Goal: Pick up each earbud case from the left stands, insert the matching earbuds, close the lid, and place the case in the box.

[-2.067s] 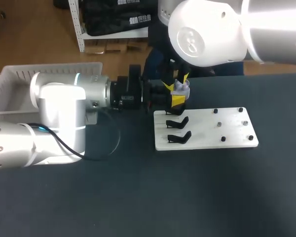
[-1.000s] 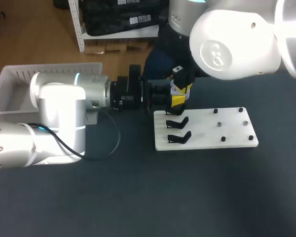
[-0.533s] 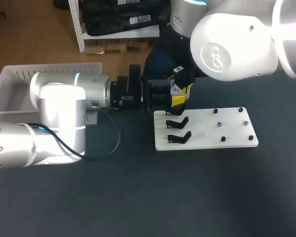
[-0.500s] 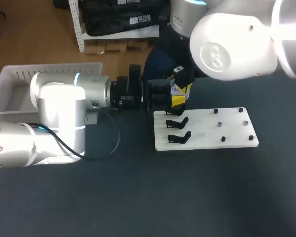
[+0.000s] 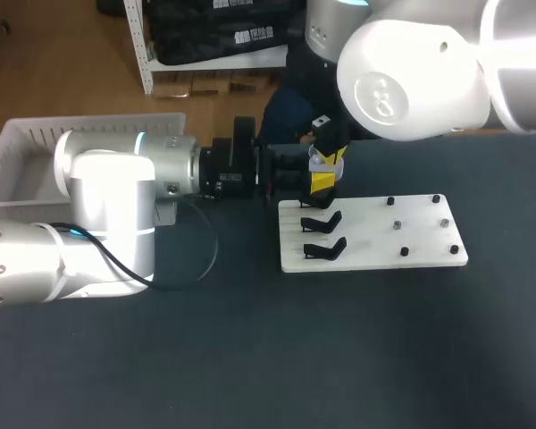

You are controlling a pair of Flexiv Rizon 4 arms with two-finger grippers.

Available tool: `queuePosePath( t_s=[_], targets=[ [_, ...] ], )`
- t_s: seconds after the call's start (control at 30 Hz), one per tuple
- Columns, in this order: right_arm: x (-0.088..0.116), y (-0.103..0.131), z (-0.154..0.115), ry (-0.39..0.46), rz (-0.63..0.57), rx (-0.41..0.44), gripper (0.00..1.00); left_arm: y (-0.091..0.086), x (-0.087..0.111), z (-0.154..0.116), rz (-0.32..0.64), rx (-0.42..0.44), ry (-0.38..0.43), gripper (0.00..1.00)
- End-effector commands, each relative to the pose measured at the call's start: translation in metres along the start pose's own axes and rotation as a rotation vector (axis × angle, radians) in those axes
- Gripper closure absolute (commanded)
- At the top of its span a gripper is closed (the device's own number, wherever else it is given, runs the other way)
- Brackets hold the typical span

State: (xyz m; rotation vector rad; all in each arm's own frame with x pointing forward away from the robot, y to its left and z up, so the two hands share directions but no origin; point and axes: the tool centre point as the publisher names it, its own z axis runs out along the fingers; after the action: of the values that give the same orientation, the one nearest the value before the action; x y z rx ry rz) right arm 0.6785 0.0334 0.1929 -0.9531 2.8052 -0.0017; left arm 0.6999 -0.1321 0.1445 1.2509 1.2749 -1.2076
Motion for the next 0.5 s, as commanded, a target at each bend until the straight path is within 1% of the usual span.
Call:
queuePosePath(
  t_s=[0.03, 0.17, 0.23, 0.27, 0.33, 0.37, 0.4, 0.47, 0.5],
  targets=[
    [-0.001, -0.001, -0.002, -0.003, 0.000, 0.001, 1.00, -0.001, 0.001, 0.000, 0.004, -0.005, -0.005, 1.00],
    [-0.002, -0.005, -0.007, -0.017, 0.007, 0.015, 1.00, -0.001, 0.001, 0.000, 0.004, -0.005, -0.005, 1.00],
    [-0.005, -0.009, -0.010, -0.037, 0.016, 0.013, 0.92, -0.001, 0.001, 0.000, 0.004, -0.005, -0.005, 1.00],
    [-0.007, -0.011, -0.012, -0.051, 0.019, 0.012, 0.86, -0.001, 0.001, 0.000, 0.004, -0.005, -0.005, 1.00],
    [-0.014, -0.016, -0.015, -0.076, 0.020, 0.026, 0.83, -0.001, 0.001, 0.000, 0.004, -0.005, -0.005, 1.00],
    [-0.017, -0.019, -0.015, -0.089, 0.027, 0.033, 0.78, -0.001, 0.001, 0.000, 0.004, -0.005, -0.005, 1.00],
    [-0.020, -0.023, -0.015, -0.106, 0.034, 0.028, 0.69, -0.001, 0.001, 0.000, 0.004, -0.005, -0.005, 1.00],
    [-0.027, -0.031, -0.012, -0.141, 0.064, 0.014, 0.65, -0.001, 0.001, 0.000, 0.004, -0.005, -0.005, 1.00],
    [-0.029, -0.035, -0.010, -0.151, 0.070, 0.007, 0.60, -0.001, 0.001, 0.000, 0.004, -0.005, -0.005, 1.00]
  ],
)
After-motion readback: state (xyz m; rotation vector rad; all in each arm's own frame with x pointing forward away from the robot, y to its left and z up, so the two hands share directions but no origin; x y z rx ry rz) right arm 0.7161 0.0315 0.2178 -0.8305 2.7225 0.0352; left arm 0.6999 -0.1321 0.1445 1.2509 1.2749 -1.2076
